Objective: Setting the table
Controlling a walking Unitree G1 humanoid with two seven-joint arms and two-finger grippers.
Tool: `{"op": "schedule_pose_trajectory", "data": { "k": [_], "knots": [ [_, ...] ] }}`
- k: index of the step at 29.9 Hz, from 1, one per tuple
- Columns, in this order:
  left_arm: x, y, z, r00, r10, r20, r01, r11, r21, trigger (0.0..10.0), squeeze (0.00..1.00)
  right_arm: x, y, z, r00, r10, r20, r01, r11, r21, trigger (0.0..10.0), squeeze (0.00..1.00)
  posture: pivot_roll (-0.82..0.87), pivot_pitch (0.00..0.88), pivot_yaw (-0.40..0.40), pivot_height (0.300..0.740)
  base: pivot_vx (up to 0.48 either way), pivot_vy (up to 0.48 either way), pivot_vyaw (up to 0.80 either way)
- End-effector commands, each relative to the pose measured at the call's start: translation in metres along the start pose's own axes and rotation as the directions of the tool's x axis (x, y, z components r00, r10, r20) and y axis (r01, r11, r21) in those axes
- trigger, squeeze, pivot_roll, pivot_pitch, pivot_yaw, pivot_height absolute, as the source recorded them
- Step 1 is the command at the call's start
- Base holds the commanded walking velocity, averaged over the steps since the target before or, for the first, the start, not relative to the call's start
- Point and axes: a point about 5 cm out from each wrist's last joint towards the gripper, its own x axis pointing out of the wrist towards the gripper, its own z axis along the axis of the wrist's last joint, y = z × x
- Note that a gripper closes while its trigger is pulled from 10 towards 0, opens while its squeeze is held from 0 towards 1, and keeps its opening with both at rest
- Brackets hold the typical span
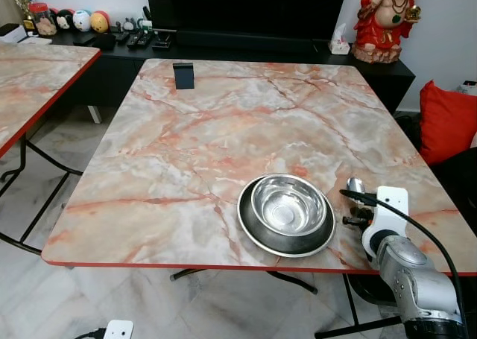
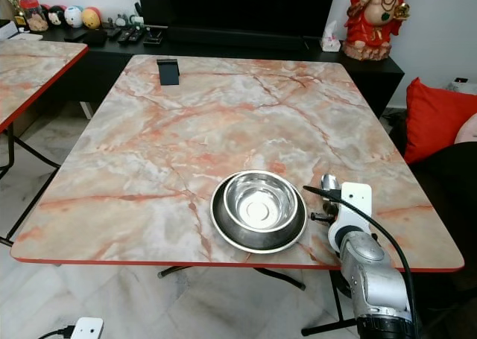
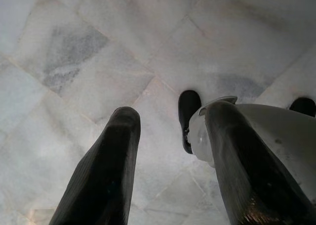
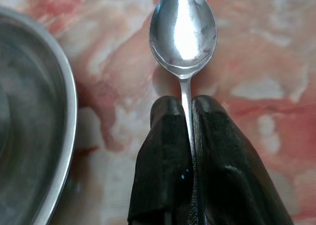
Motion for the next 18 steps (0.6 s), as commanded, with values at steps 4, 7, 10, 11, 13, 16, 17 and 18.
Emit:
{"op": "schedule_pose_trajectory", "data": {
  "k": [4,7,10,11,13,16,17,18],
  "knots": [
    [0.003,-0.009,0.013,1.000,-0.021,0.008,0.021,0.999,0.033,10.0,0.00,0.004,0.000,0.020,1.000,0.019,0.004,-0.019,1.000,-0.010,10.0,0.00,0.00,0.000,-0.052,0.728,0.000,0.000,0.00],
    [0.005,-0.007,0.024,0.999,-0.018,0.030,0.017,0.999,0.029,10.0,0.00,0.005,0.004,0.029,0.999,0.046,0.014,-0.046,0.999,-0.002,10.0,0.00,-0.02,0.000,-0.047,0.728,0.000,0.000,0.00],
    [0.005,-0.005,0.022,0.999,-0.020,0.025,0.019,0.999,0.039,10.0,0.00,0.005,0.004,0.031,0.998,0.053,0.014,-0.053,0.999,0.001,10.0,0.00,-0.01,0.000,-0.048,0.728,0.000,0.000,0.00],
    [0.004,-0.004,0.021,1.000,-0.021,0.021,0.020,0.999,0.047,10.0,0.00,0.005,0.004,0.032,0.998,0.054,0.011,-0.054,0.999,-0.001,10.0,0.00,-0.01,0.000,-0.048,0.728,0.000,0.000,0.00],
    [0.003,-0.001,0.017,1.000,-0.020,0.015,0.020,0.999,0.050,10.0,0.00,0.006,0.004,0.033,0.999,0.052,0.007,-0.052,0.999,-0.009,10.0,0.00,-0.02,0.000,-0.043,0.728,0.000,0.000,0.00],
    [0.003,0.002,0.017,1.000,-0.019,0.014,0.018,0.999,0.048,10.0,0.00,0.006,0.001,0.034,0.999,0.038,-0.001,-0.038,0.999,-0.006,10.0,0.00,-0.02,0.000,-0.046,0.728,0.000,0.000,0.00],
    [0.003,0.003,0.017,1.000,-0.018,0.015,0.017,0.999,0.047,10.0,0.00,0.006,0.000,0.034,1.000,0.031,-0.004,-0.031,1.000,-0.002,10.0,0.00,-0.02,0.000,-0.045,0.728,0.000,0.000,0.00],
    [0.003,0.005,0.017,1.000,-0.015,0.014,0.014,0.999,0.047,10.0,0.00,0.006,-0.002,0.034,1.000,0.021,-0.008,-0.021,1.000,0.003,10.0,0.00,-0.02,0.000,-0.045,0.728,0.000,0.000,0.00]
  ]
}}
